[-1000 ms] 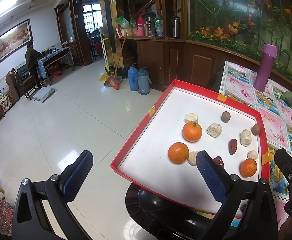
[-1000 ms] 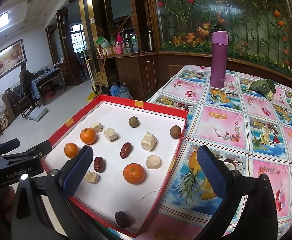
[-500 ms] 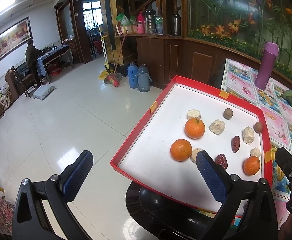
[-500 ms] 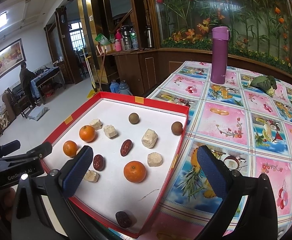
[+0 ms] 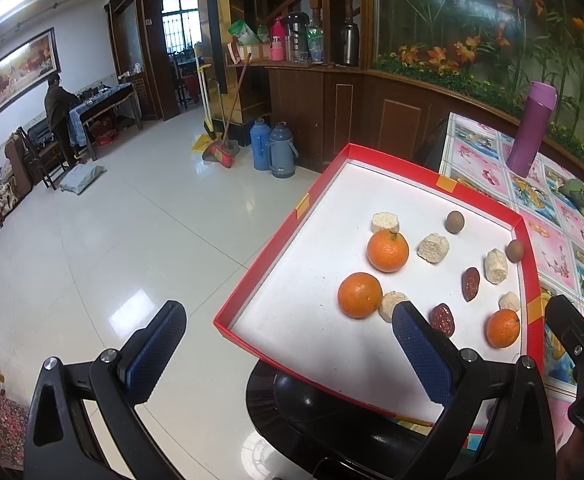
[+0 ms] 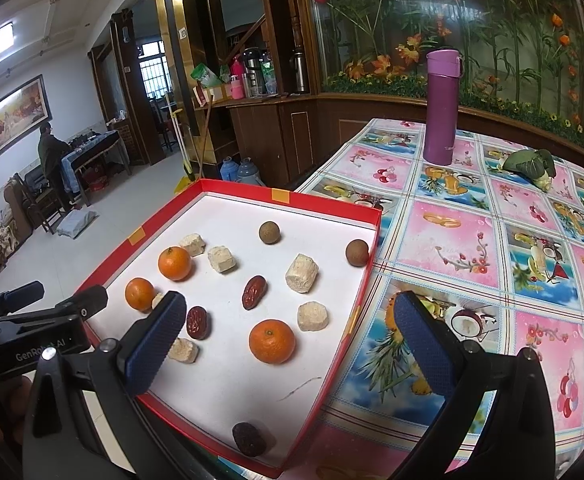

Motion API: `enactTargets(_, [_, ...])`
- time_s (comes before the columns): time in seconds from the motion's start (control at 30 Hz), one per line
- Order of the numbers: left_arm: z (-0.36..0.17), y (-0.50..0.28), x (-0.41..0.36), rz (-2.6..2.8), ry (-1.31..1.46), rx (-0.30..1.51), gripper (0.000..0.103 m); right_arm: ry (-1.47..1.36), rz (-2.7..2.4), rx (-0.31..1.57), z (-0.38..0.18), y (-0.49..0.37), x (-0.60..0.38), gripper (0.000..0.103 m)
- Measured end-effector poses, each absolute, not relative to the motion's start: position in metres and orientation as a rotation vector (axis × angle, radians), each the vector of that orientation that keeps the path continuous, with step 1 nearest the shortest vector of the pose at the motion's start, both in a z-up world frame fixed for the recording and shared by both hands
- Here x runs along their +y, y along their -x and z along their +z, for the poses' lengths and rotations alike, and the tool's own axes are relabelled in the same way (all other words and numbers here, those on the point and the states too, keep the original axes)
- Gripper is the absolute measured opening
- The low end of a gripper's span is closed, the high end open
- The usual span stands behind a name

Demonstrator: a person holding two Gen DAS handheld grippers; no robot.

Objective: Organize fruits

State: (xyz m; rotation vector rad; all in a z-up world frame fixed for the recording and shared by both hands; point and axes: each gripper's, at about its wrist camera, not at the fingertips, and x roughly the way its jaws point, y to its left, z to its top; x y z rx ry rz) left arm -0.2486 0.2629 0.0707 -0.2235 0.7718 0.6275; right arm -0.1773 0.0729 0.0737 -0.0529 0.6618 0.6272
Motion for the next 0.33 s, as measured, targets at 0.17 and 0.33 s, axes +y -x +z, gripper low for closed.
enactTargets(0.17, [0.073, 0.247, 0.257, 0.602, 0.198, 0.757, 0.103, 0.055, 0.627, 0.663, 0.073, 0.177, 0.074, 0.103])
enactTargets(0.33, [0.072, 0.243, 0.253, 0.588, 0.192, 0.765, 0.103, 0.046, 0.617, 0.666, 0.072, 0.175, 0.07, 0.103])
